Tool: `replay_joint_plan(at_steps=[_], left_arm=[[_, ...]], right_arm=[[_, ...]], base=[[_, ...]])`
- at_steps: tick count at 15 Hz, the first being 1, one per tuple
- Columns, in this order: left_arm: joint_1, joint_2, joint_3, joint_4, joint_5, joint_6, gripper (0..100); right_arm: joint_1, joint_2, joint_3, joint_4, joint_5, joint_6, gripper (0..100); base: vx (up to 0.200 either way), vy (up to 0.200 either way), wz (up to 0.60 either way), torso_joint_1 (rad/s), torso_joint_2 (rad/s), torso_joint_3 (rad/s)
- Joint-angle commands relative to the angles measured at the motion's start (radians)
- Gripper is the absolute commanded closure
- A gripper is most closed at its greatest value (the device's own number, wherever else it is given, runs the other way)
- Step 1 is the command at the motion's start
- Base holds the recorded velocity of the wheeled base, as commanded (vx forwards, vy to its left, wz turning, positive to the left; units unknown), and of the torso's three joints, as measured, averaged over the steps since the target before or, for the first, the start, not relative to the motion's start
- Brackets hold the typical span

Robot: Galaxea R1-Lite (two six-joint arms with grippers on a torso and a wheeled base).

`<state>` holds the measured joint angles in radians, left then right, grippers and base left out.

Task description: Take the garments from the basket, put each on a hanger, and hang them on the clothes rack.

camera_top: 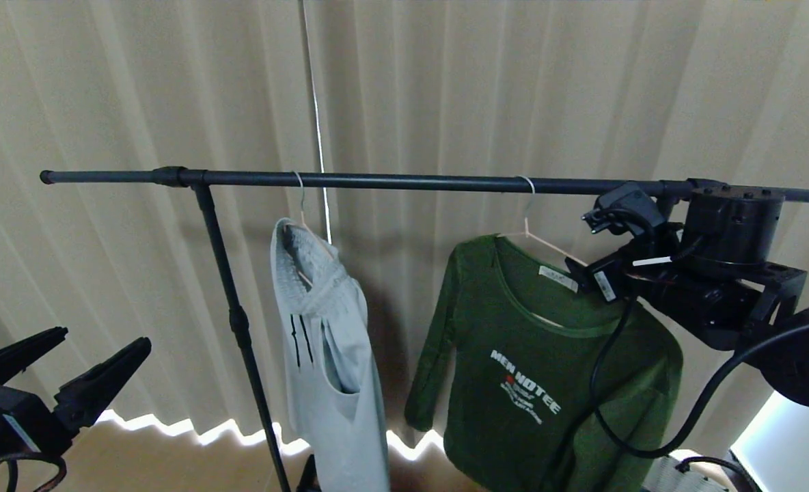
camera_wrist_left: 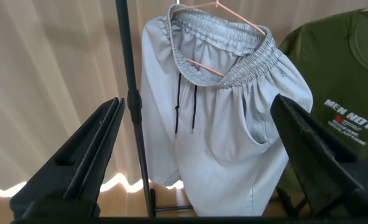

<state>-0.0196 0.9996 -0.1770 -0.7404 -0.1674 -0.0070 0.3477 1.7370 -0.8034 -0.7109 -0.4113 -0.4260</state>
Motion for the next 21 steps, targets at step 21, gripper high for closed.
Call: replay_joint_plan(at_steps=[21], left_arm=[[0.033, -0.075, 0.067, 0.004, 0.006, -0.022, 0]], right_arm=[[-0.01, -0.074, 0.44, -0.696, 0.437, 0.139, 0]], base=[[0.0, 0.0, 0.0, 0.0, 0.0, 0.0]])
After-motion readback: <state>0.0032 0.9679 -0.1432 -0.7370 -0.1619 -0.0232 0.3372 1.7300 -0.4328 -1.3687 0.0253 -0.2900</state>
